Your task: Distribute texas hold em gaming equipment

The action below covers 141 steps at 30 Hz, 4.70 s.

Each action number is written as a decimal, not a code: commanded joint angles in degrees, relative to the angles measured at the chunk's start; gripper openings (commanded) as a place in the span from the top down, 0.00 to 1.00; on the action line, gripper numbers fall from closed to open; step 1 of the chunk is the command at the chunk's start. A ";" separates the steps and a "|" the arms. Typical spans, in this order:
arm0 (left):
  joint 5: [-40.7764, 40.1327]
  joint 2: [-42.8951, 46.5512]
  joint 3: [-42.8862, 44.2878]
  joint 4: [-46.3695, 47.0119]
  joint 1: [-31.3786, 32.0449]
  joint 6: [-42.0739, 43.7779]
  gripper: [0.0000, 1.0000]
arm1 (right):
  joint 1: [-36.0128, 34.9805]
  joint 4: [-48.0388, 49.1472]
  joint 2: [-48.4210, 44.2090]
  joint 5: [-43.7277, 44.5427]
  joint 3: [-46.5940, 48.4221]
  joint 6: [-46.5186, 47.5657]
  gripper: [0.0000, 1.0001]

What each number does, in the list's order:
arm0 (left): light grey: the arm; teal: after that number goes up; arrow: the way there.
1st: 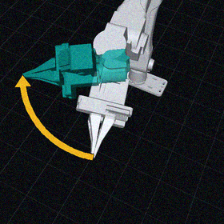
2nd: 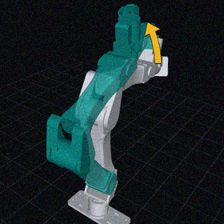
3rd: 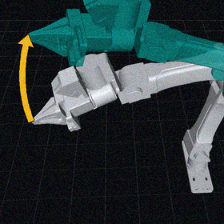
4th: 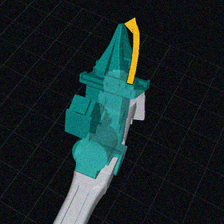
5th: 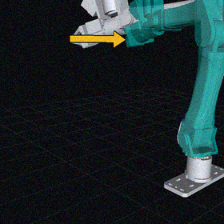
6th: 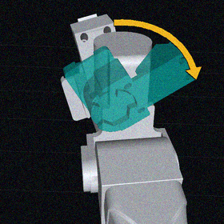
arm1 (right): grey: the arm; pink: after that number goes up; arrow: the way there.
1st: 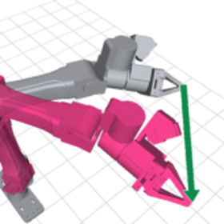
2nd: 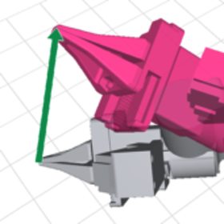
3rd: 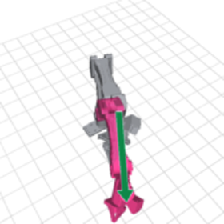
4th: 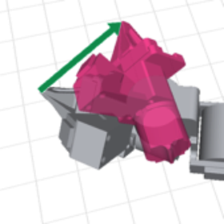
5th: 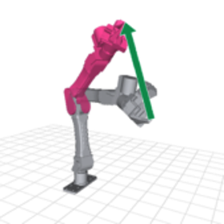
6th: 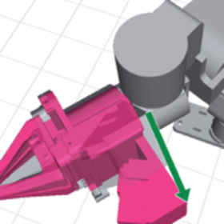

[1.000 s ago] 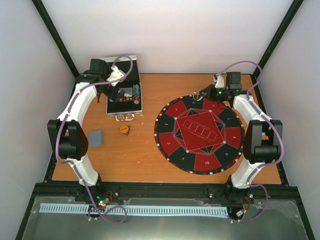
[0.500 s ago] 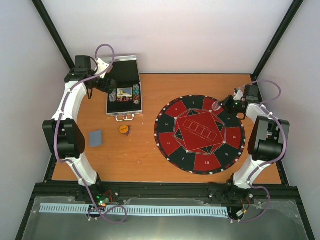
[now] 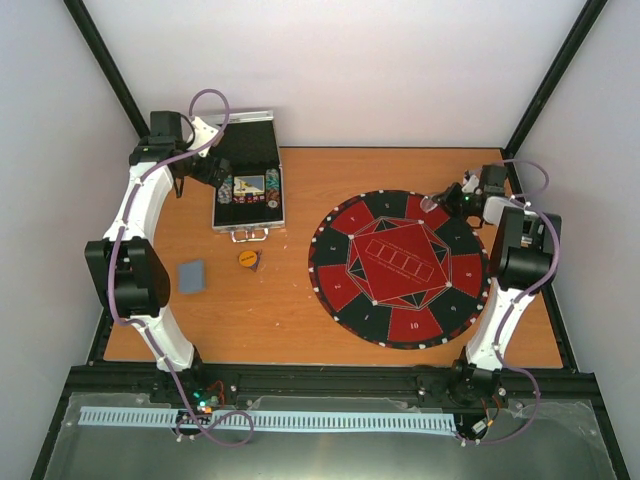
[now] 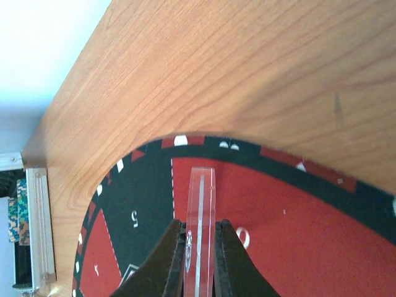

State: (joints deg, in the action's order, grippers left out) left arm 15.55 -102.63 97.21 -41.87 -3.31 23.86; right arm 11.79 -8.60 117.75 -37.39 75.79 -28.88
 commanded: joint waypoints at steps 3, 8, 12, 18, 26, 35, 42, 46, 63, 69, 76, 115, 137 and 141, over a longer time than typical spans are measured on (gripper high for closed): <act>-2.08 -0.08 0.34 1.35 0.16 -0.13 0.00 | -1.86 3.13 5.76 -2.42 5.44 -3.51 0.97; -2.41 -0.01 0.10 1.42 0.13 0.05 0.00 | -3.60 3.16 7.11 -3.81 6.59 -3.73 0.97; -2.95 -0.13 -0.09 1.60 0.15 0.31 0.00 | -3.78 1.91 7.13 -2.78 6.26 -3.21 0.97; -3.07 -0.25 0.26 1.05 0.15 1.07 0.00 | -3.64 -4.41 4.72 2.62 6.71 0.01 0.64; -3.65 0.46 0.24 -1.92 0.15 3.79 0.00 | -3.73 -10.47 -4.10 15.93 5.71 4.73 0.25; 6.34 3.66 -6.38 -14.46 1.16 5.60 0.06 | -11.10 -17.21 -11.45 29.77 8.43 14.33 0.00; 6.60 3.74 -18.75 -11.49 6.35 4.60 0.16 | -13.36 -16.89 -12.57 28.05 8.66 15.13 0.00; 6.44 1.84 -20.21 -8.75 8.65 4.67 0.16 | -14.28 -17.66 -12.29 27.60 9.00 15.76 0.00; -0.46 -2.21 -29.53 1.15 8.76 3.92 0.28 | -14.43 -17.17 -11.07 25.70 7.96 15.86 0.00; -2.64 -3.53 -30.67 2.95 8.76 4.16 0.32 | -14.34 -16.93 -10.56 23.61 7.88 16.07 0.00; -1.51 -2.33 -31.11 2.35 8.71 4.64 0.31 | -14.34 -16.62 -9.34 22.43 8.31 15.68 0.00; 0.19 0.50 -34.08 2.05 8.76 4.75 0.39 | -12.77 -17.41 -6.26 14.98 10.76 14.71 0.00; 0.65 2.15 -33.75 0.84 6.52 6.69 0.49 | -12.59 -17.89 -8.00 15.06 9.56 15.19 0.00; 0.95 2.59 -33.25 0.50 5.72 6.39 0.54 | -12.63 -18.28 -8.81 15.27 9.52 15.19 0.00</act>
State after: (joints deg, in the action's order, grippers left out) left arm 15.66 -101.62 62.72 -40.77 3.25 29.28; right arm -1.04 -26.20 111.20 -21.87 85.95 -13.96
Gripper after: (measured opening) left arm 0.511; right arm 0.999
